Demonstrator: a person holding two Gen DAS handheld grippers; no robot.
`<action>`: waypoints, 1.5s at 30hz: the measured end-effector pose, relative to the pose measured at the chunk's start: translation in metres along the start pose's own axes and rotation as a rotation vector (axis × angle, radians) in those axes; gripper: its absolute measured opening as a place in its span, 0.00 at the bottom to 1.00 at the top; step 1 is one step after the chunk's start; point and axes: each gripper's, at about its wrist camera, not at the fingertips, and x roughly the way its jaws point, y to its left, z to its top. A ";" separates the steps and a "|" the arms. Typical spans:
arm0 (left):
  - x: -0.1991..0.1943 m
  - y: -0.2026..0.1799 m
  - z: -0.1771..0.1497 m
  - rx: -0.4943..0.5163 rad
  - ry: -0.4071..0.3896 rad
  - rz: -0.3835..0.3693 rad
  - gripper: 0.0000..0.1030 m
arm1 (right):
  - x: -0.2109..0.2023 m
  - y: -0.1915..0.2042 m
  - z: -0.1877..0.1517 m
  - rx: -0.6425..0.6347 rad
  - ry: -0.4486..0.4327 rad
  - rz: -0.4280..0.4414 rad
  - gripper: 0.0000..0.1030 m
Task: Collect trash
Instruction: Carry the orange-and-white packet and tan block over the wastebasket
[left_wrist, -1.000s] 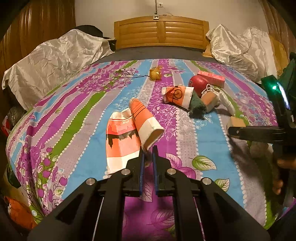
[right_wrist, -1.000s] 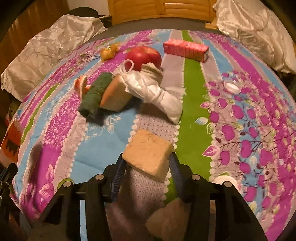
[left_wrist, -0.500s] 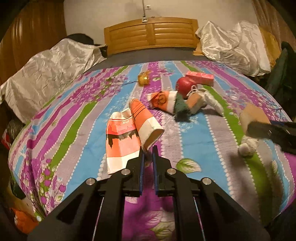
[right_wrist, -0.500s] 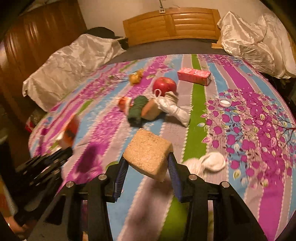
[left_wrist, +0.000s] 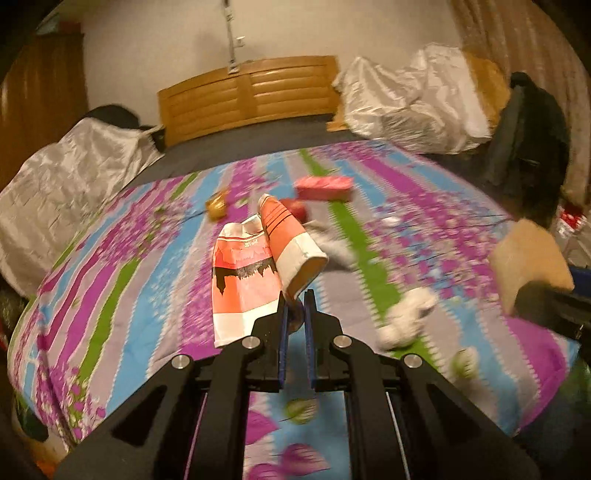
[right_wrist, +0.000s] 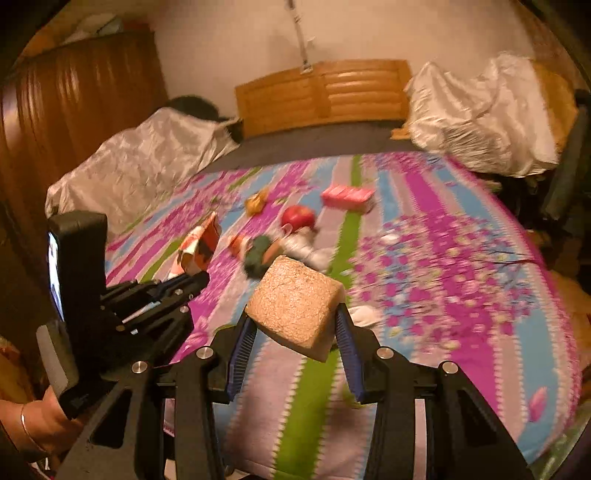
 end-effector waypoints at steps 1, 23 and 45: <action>-0.001 -0.006 0.002 0.010 -0.004 -0.013 0.07 | -0.010 -0.008 0.000 0.012 -0.014 -0.014 0.43; -0.041 -0.216 0.070 0.257 -0.131 -0.378 0.07 | -0.201 -0.174 -0.019 0.253 -0.252 -0.410 0.44; -0.123 -0.427 0.042 0.621 -0.215 -0.720 0.07 | -0.375 -0.326 -0.131 0.537 -0.265 -0.877 0.44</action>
